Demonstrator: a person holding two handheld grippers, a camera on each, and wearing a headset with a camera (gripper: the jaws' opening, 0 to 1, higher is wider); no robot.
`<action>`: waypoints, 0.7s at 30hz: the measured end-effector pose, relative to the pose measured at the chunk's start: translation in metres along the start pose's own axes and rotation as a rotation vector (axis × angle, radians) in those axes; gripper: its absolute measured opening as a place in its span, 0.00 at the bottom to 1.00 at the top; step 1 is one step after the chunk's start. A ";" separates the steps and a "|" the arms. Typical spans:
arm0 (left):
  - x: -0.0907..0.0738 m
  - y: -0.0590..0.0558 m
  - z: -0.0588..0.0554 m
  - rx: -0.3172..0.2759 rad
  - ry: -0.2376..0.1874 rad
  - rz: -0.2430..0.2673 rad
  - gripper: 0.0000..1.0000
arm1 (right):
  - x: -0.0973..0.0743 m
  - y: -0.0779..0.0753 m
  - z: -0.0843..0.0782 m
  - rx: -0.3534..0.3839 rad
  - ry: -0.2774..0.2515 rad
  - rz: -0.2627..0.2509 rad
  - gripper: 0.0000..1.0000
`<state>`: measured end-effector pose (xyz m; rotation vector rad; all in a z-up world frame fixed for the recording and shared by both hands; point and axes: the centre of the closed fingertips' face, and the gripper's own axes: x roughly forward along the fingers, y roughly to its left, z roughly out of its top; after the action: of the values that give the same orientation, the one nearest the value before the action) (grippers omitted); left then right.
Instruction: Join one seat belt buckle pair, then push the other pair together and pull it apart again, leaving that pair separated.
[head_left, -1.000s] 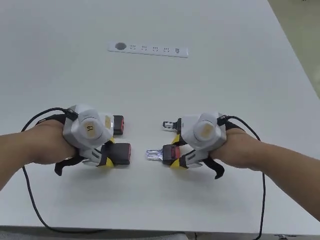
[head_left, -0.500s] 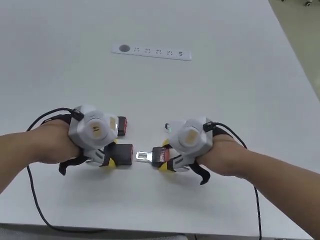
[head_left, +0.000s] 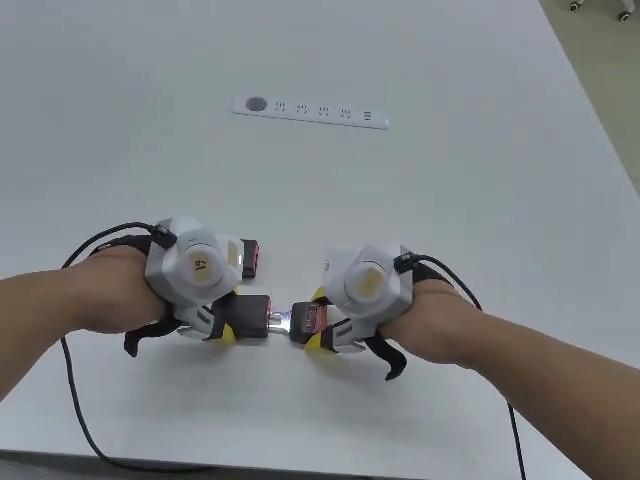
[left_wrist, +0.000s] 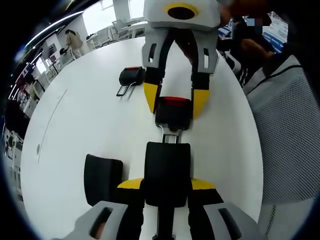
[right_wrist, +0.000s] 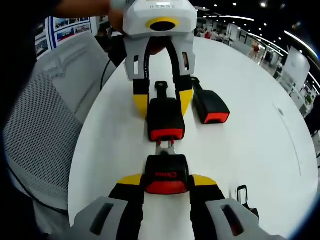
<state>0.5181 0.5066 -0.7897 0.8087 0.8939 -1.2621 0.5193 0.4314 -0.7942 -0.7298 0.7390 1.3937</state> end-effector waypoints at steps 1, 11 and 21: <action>0.000 0.000 0.001 0.003 -0.003 0.000 0.34 | -0.001 0.000 0.002 0.004 -0.009 0.001 0.32; 0.000 -0.002 0.001 0.020 -0.012 -0.022 0.33 | -0.001 0.001 0.005 -0.001 -0.022 0.019 0.31; 0.002 0.000 -0.001 0.009 -0.013 -0.023 0.33 | 0.009 -0.001 0.010 0.001 -0.024 0.019 0.30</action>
<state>0.5178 0.5068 -0.7916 0.7986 0.8896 -1.2910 0.5213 0.4442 -0.7954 -0.7062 0.7297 1.4169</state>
